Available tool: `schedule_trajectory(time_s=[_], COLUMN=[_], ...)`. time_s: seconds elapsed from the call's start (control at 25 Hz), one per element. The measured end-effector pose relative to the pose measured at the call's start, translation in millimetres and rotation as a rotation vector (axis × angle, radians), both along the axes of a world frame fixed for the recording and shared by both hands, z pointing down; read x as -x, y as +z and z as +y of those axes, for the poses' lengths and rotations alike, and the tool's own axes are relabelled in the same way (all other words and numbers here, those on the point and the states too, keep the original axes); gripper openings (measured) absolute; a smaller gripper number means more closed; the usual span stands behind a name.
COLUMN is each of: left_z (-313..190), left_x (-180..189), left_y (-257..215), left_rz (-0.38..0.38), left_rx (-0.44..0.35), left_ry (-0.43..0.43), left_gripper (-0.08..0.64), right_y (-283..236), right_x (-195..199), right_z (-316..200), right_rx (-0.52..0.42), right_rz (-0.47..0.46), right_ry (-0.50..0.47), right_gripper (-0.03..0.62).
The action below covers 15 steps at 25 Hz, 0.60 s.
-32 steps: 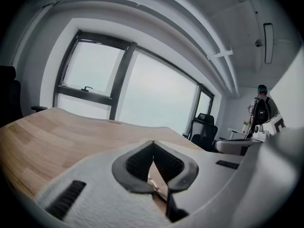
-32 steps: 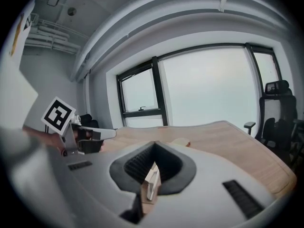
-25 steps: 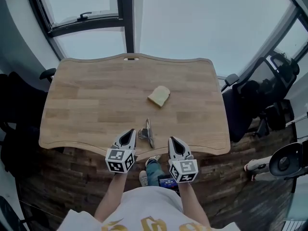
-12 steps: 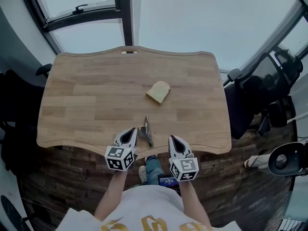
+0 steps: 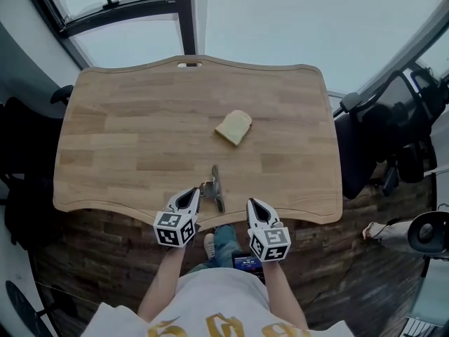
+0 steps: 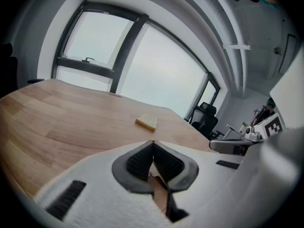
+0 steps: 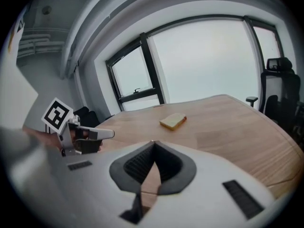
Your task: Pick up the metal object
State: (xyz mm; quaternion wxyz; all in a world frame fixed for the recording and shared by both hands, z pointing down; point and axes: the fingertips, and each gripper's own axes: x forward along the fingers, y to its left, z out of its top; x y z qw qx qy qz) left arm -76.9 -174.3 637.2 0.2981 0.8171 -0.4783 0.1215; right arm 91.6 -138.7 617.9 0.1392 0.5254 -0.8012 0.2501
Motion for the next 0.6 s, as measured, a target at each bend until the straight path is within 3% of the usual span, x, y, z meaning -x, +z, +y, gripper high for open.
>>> schedule_trajectory(time_s=[0.36, 0.6], left_z=[-4.8, -7.6], left_x=[-5.6, -9.5], left_y=[42.8, 58.6], left_rz=[-0.028, 0.014], left_rx=[0.103, 0.153], left_ry=[0.025, 0.018], left_gripper=[0.02, 0.026], right_y=[28.0, 40.8], right_x=[-16.7, -19.4], right_z=[-10.7, -17.7], right_rx=[0.06, 0.091], right_rz=[0.017, 0.031], right_ry=[0.015, 0.004], right_gripper=[0.011, 0.011])
